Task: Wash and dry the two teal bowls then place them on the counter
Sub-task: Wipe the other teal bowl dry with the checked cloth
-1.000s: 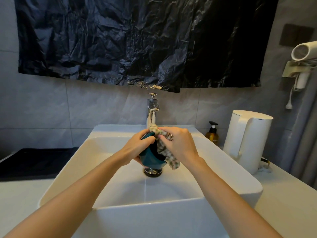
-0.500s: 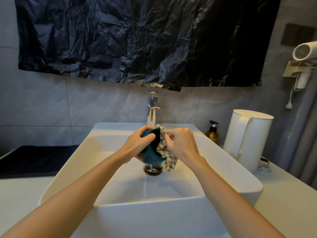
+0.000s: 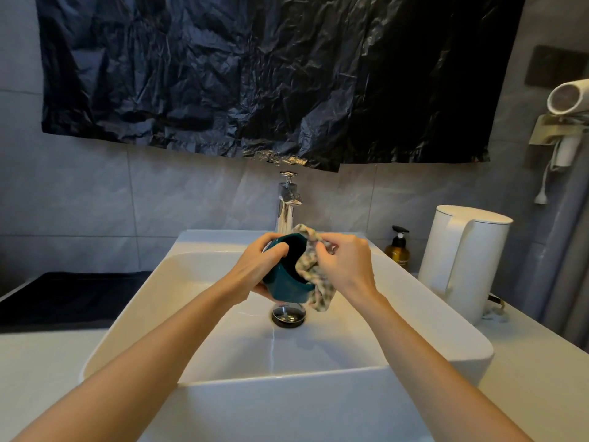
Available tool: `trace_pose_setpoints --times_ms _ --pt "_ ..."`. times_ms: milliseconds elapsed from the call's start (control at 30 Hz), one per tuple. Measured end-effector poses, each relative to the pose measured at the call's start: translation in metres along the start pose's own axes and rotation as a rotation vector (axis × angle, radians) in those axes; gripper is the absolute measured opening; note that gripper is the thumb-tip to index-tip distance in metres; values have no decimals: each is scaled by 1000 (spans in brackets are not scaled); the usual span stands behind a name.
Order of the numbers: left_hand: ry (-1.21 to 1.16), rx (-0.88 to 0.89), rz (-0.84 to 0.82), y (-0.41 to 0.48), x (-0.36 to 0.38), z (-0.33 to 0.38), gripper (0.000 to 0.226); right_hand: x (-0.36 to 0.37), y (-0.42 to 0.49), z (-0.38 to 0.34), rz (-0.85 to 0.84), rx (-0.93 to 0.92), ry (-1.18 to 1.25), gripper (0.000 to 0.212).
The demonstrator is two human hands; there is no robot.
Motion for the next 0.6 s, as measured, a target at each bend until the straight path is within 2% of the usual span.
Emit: trace_pose_setpoints --times_ms 100,167,200,300,333,467,533,600 --pt "-42 21 38 1 -5 4 22 -6 4 9 -18 168 286 22" --pt "-31 53 55 2 -8 5 23 -5 3 5 -71 167 391 28" --pt "-11 74 56 3 -8 5 24 -3 1 0 -100 102 358 31" --pt "173 182 38 2 -5 5 26 10 -6 -10 -180 -192 10 45" --pt "219 213 24 2 -3 5 27 13 -6 -10 -173 -239 -68 46" --pt "227 245 -87 -1 8 2 32 8 -4 -10 -28 -261 -238 21" --pt "225 259 -86 0 11 2 35 6 -4 -11 5 -196 -294 19" --pt "209 285 -36 1 11 0 27 6 -3 -10 24 -122 -302 20"
Point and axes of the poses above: each hand's wrist, its own y-axis towards the middle knuckle, its own x-axis out of the palm, z = x × y, the point moved 4 cm from there along y, towards the middle knuckle, and after that the axes turned 9 degrees about x, right-handed, at the moved point
